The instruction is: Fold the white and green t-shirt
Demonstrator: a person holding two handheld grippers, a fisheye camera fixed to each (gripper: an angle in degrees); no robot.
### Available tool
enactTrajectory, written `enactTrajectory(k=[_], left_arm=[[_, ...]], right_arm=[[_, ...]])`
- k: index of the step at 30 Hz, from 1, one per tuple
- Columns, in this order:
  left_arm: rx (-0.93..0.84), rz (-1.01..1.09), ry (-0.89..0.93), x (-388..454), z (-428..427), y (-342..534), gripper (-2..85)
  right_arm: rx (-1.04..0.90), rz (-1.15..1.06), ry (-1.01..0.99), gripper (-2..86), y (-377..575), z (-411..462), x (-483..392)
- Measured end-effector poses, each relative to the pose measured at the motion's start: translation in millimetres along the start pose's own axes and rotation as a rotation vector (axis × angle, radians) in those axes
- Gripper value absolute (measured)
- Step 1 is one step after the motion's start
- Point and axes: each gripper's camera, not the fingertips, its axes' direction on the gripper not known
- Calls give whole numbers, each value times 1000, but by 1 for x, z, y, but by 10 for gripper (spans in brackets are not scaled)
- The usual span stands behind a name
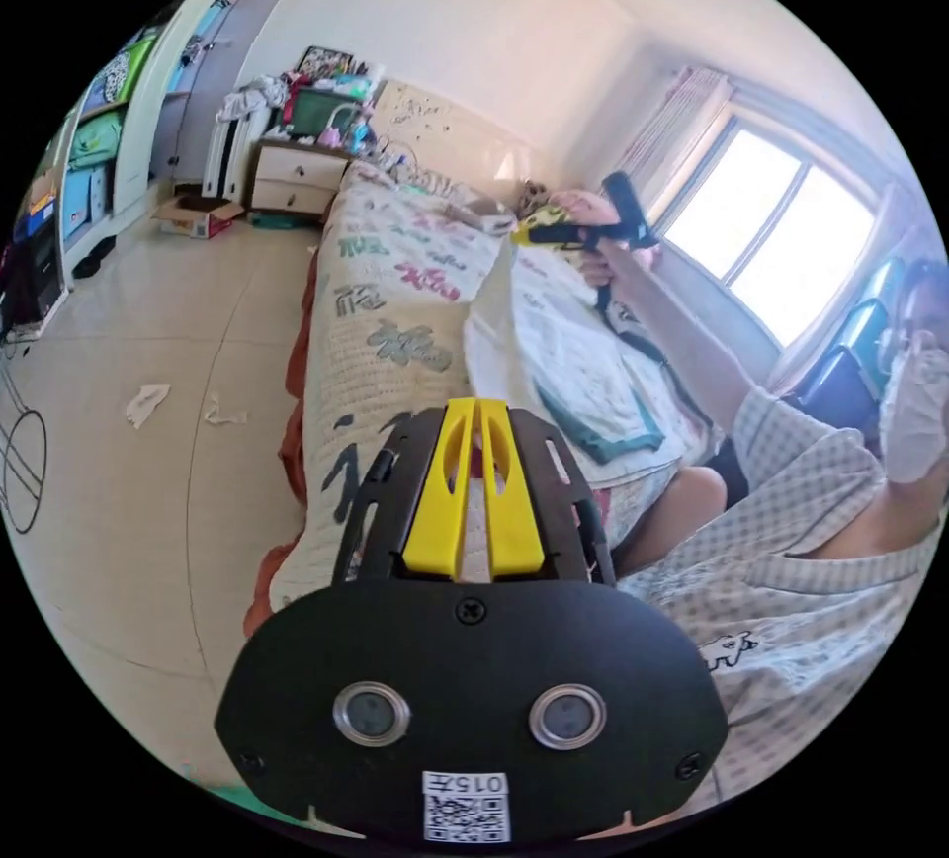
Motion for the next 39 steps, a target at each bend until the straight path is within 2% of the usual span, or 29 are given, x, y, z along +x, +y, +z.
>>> enactTrajectory(k=[3, 7, 10, 15, 18, 21, 27, 30, 35, 39], left_arm=[[102, 124, 137, 39, -17, 1, -8], [83, 302, 242, 102, 8, -8, -8], [14, 435, 356, 151, 60, -12, -8], [-201, 578, 507, 219, 208, 7, -8], [-316, 622, 483, 243, 289, 33, -8], [-382, 655, 467, 260, 334, 52, -8], [-402, 689, 407, 267, 355, 64, -8], [-479, 658, 420, 262, 379, 78, -7], [-445, 673, 438, 261, 380, 89, -5], [-497, 666, 426, 258, 396, 99, 16]], right_arm=[[48, 3, 5, -2, 20, -33, 10], [134, 22, -8, -2, 58, -88, 29], [192, 59, 30, -3, 100, -134, 52], [206, 232, 127, -3, 187, -184, 119], [180, 357, 136, -3, 227, -191, 162], [191, 420, 105, -3, 254, -200, 192], [208, 409, 54, -4, 277, -217, 214], [224, 429, 13, -4, 285, -224, 224], [257, 434, 4, -2, 295, -242, 227], [180, 479, -14, 8, 297, -243, 235]])
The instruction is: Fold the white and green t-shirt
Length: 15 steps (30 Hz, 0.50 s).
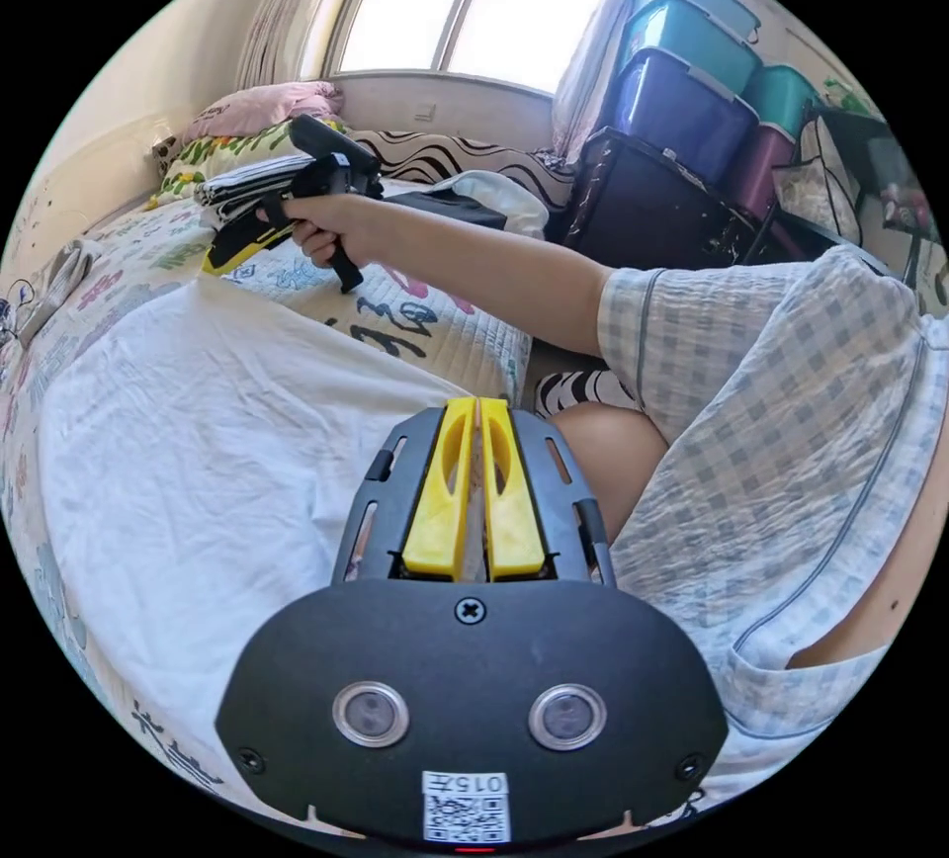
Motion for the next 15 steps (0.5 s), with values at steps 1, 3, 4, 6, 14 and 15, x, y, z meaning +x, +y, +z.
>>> enactTrajectory(k=[1, 3, 4, 6, 14, 15], left_arm=[[-11, -15, 30, -4, 3, 1, 27], [-6, -39, 144, -10, 2, 6, 59], [2, -36, 159, -9, -2, 8, 64], [69, 11, 228, -1, -35, 20, 76], [165, -234, -362, 2, -116, 118, 106], [143, -266, -381, 2, -106, 125, 113]], right_arm=[[-14, 7, 6, 13, -1, 0, 1], [-11, 24, 84, 41, -1, -12, -1], [0, 24, 96, 50, 0, -16, -2], [32, 3, 114, 57, -4, -35, -10], [-59, -198, 7, 87, -65, -10, -85], [-104, -220, -8, 90, -79, 8, -98]])
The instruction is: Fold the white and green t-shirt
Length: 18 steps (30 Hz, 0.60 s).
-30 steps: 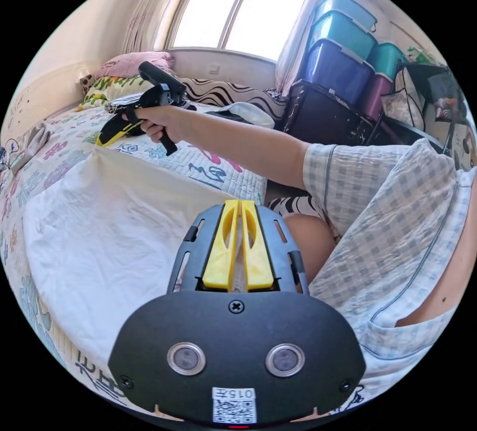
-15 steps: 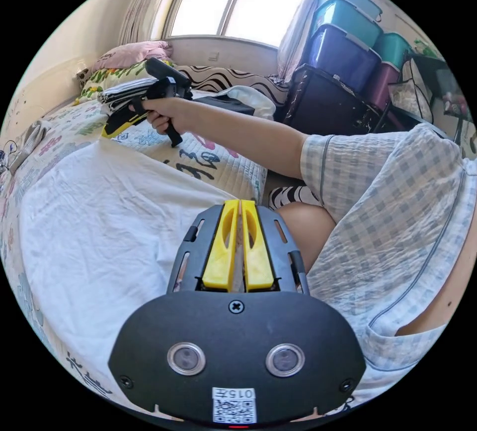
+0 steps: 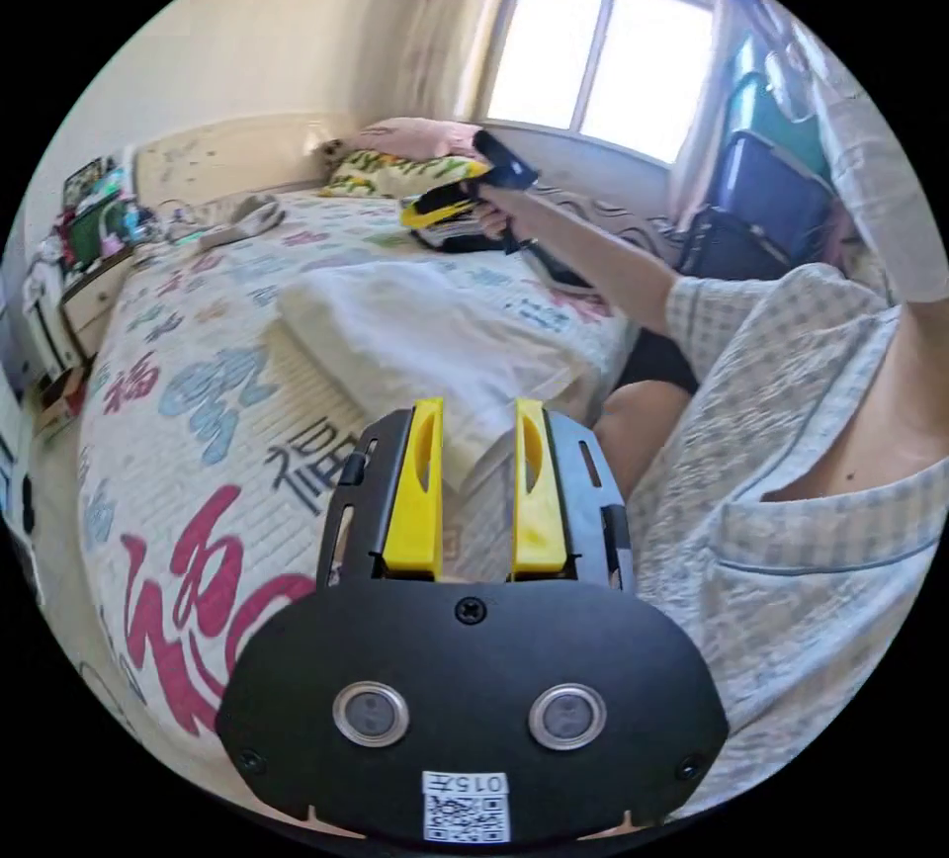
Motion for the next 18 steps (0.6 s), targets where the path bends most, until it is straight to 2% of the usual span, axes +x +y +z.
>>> enactTrajectory(k=[4, 6, 13, 18], left_arm=[[-13, 33, -72, 23, 23, 9, 129], [-35, 78, -143, 37, 29, 14, 127], [-17, 91, -198, 51, 37, 27, 108], [83, 75, -201, 54, 30, 31, 45]], right_arm=[[-131, -35, -43, 111, -47, 51, -21], [-198, -44, -10, 117, -69, 77, -32], [-321, -47, 67, 124, -95, 112, -42], [-408, -44, 80, 107, -95, 129, -36]])
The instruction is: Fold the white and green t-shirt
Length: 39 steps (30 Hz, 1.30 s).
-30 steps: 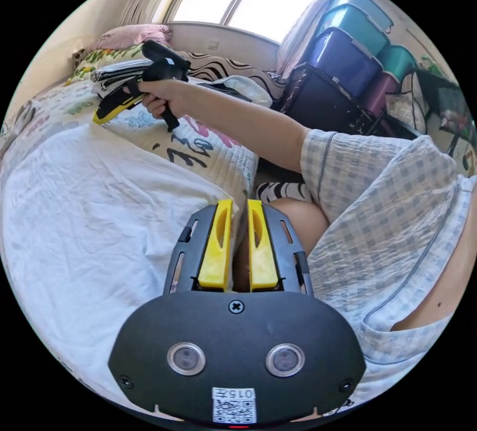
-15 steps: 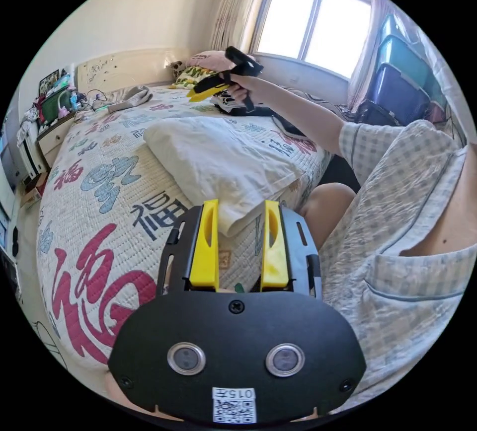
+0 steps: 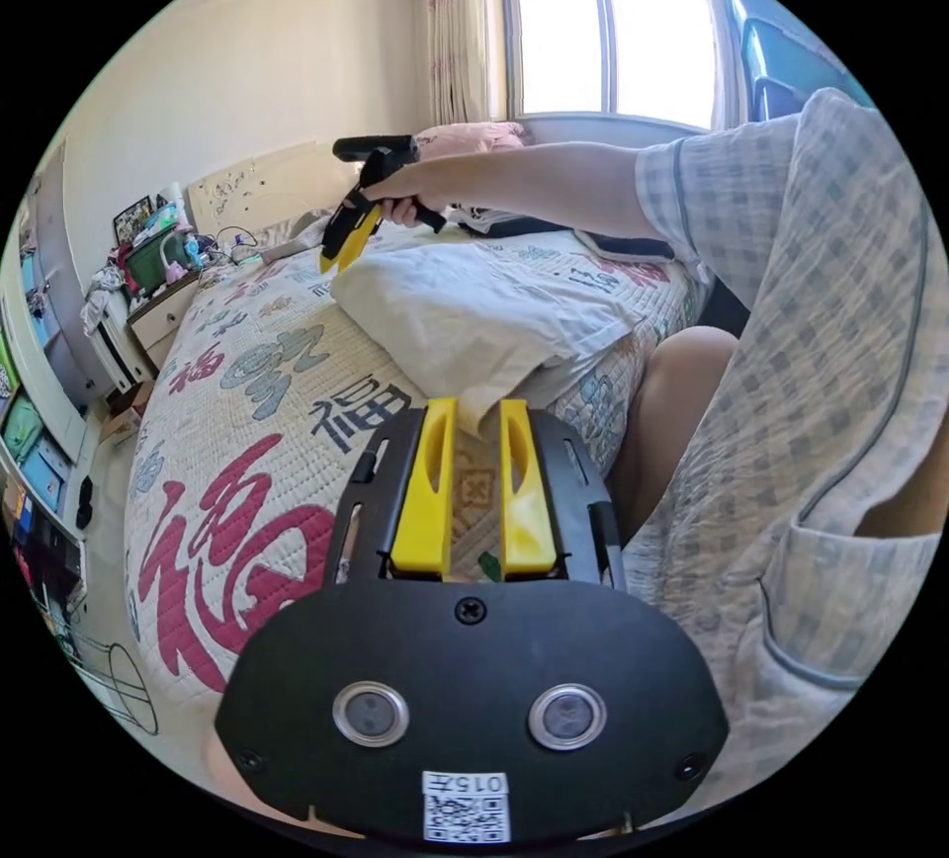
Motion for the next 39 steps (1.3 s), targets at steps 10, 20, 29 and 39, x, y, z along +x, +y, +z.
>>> enactTrajectory(k=[10, 20, 29, 39], left_arm=[[32, 62, 4, 11, -6, -3, -8], [-54, 79, 7, 8, -17, -29, 11], [-56, 150, 62, -79, -69, -136, 79], [-264, 180, 283, -102, 25, -221, 72]], right_arm=[[-33, -34, 29, 0, -5, 19, -11], [198, -20, 0, 38, 45, -3, -13], [319, -13, 89, 84, 237, -44, -34], [129, 11, 173, 43, 346, 14, -31]])
